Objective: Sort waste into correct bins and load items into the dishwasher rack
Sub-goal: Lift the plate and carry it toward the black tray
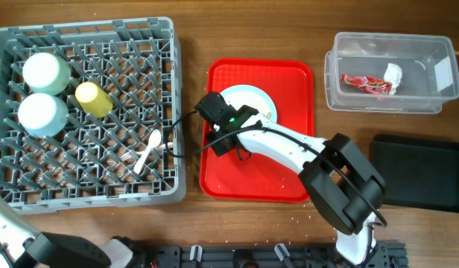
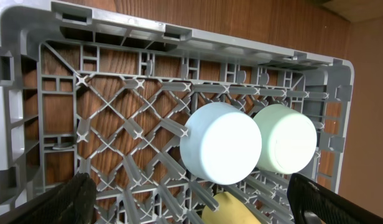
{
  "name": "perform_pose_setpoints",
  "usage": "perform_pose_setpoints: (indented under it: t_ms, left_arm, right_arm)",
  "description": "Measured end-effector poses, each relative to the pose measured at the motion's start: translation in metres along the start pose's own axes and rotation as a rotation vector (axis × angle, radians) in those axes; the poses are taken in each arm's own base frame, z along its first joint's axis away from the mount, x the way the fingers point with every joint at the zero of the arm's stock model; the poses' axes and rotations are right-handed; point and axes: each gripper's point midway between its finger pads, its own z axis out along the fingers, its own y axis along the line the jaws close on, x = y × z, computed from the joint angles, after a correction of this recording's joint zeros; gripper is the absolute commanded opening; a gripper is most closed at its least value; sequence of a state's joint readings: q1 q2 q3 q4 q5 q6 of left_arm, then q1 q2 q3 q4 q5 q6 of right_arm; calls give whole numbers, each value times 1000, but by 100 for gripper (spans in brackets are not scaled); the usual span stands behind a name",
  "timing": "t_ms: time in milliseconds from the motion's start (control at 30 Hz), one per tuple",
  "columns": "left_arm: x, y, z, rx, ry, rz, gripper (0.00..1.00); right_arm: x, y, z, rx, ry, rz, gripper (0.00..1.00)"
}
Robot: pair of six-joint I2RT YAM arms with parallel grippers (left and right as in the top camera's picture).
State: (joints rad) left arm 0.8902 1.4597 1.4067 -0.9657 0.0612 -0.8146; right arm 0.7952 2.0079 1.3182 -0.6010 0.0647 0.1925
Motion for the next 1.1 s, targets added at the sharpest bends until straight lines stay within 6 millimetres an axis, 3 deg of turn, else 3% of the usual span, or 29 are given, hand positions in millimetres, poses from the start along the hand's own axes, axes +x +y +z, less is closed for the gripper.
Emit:
perform_pose_setpoints:
  t_ms: [33,333,500,633,733,933,1100]
  left_arm:
    - [0,0,0,0,0,0,100]
    - [0,0,0,0,0,0,100]
    - [0,0,0,0,0,0,100]
    - [0,0,0,0,0,0,100]
    - [0,0,0,0,0,0,100]
    - [0,0,0,0,0,0,100]
    - [0,0,0,0,0,0,100]
  right_arm:
    - [0,3,0,-2,-1,-9,4]
    - [10,-2,-7,122,22,70,4]
    - [21,-15,-29,208,106,157,4]
    - [12,-20,-51,248,110,203,4]
    - [16,-28,-64,294,139,229,4]
    - [9,-39,-76,330,128,271,4]
    - [27,-56,-87,441,174,309,4]
